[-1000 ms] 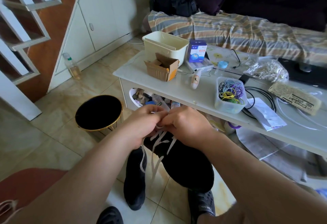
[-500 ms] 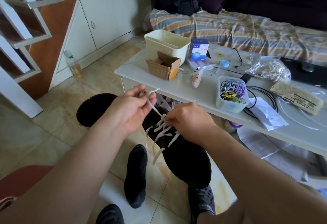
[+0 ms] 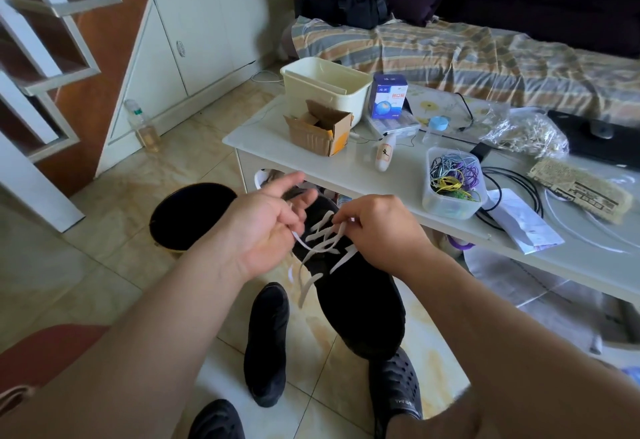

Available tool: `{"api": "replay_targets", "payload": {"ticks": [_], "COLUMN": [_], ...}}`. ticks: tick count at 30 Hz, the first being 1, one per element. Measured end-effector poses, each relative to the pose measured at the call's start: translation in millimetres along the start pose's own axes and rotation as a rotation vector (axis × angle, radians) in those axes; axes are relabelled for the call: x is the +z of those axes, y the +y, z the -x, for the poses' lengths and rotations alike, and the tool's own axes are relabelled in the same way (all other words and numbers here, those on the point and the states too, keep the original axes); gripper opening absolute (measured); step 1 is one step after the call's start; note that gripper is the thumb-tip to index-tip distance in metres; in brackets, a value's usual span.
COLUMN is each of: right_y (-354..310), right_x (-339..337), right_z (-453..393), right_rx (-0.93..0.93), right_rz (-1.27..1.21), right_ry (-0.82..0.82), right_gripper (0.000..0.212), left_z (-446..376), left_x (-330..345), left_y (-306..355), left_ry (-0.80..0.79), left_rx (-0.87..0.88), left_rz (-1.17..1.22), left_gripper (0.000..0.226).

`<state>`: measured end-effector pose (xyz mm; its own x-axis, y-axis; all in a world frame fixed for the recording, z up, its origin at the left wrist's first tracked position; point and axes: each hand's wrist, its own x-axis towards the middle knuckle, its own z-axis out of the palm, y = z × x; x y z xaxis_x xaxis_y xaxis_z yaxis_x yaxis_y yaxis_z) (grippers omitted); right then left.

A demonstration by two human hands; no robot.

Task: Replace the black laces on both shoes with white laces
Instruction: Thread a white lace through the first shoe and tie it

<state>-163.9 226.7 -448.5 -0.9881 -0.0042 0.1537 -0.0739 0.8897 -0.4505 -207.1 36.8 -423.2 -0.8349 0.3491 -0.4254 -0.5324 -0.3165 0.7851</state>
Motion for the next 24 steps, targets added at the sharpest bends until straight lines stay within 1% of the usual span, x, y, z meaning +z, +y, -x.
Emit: {"api": "replay_targets", "payload": {"ticks": [1,3,7,9,12,13,16,17,18,19,20,21,22,23,24], "right_y": [-0.6,-1.3,-2.5,-2.8,-3.3,-2.6,3.3,5.4,7.8,11.1,13.4,15.5,17.8,19.7,20.2], "right_x": [-0.4,-1.5,-4.3,-5.1,-8.0,-9.6,-15.0,-15.2,-14.3,-12.5,-11.0,-9.4,-8.1,-7.2,-6.6], "right_z": [-0.2,-0.9,-0.3,0.6,-1.1,-1.5,-0.7,-0.1,0.2,0.3,-0.2,-1.0,-2.0,-2.6,-2.7], "right_rx": [0.012,0.040,0.069,0.075,0.112,0.137,0.235,0.268,0.292,0.308,0.319,0.326,0.333,0.341,0.350], "right_rz": [0.006,0.008,0.007,-0.007,-0.037,-0.062,-0.150,-0.177,-0.205,-0.226,-0.246,-0.266,-0.287,-0.307,-0.334], "right_ry": [-0.001,0.003,0.011,0.016,-0.002,-0.026,-0.149,-0.193,-0.223,-0.241,-0.243,-0.239,-0.235,-0.235,-0.239], "right_gripper": [0.020,0.021,0.022,0.017,0.010,0.016,0.062,0.069,0.067,0.056,0.040,0.026,0.018,0.016,0.018], "left_z": [1.6,3.2,4.5,6.5,8.4,9.3,9.7,8.6,5.9,2.9,-0.6,-3.3,-5.3,-4.8,-4.2], "left_x": [1.7,1.7,1.1,1.6,2.0,2.6,2.3,0.0,-3.9,-8.5,-14.0,-19.5,-24.3,-26.9,-28.2], "left_y": [-2.4,-4.7,-6.5,-6.3,-6.5,-6.3,-1.1,2.6,7.6,14.0,20.9,27.4,31.9,34.6,35.0], "left_ry": [-0.008,-0.039,-0.094,-0.103,-0.115,-0.098,-0.026,-0.015,0.004,0.031,0.048,0.037,-0.003,-0.048,-0.063], "left_rx": [-0.011,-0.024,-0.026,-0.003,0.015,0.019,0.025,0.033,0.043,0.058,0.088,0.129,0.168,0.197,0.216], "left_rz": [-0.029,-0.061,0.004,0.026,0.100,0.107,0.128,0.151,0.190,0.254,0.339,0.430,0.497,0.511,0.465], "left_gripper": [0.081,0.083,0.085,0.081,0.066,0.059,0.034,0.027,0.020,0.016,0.014,0.012,0.009,0.007,0.007]}}
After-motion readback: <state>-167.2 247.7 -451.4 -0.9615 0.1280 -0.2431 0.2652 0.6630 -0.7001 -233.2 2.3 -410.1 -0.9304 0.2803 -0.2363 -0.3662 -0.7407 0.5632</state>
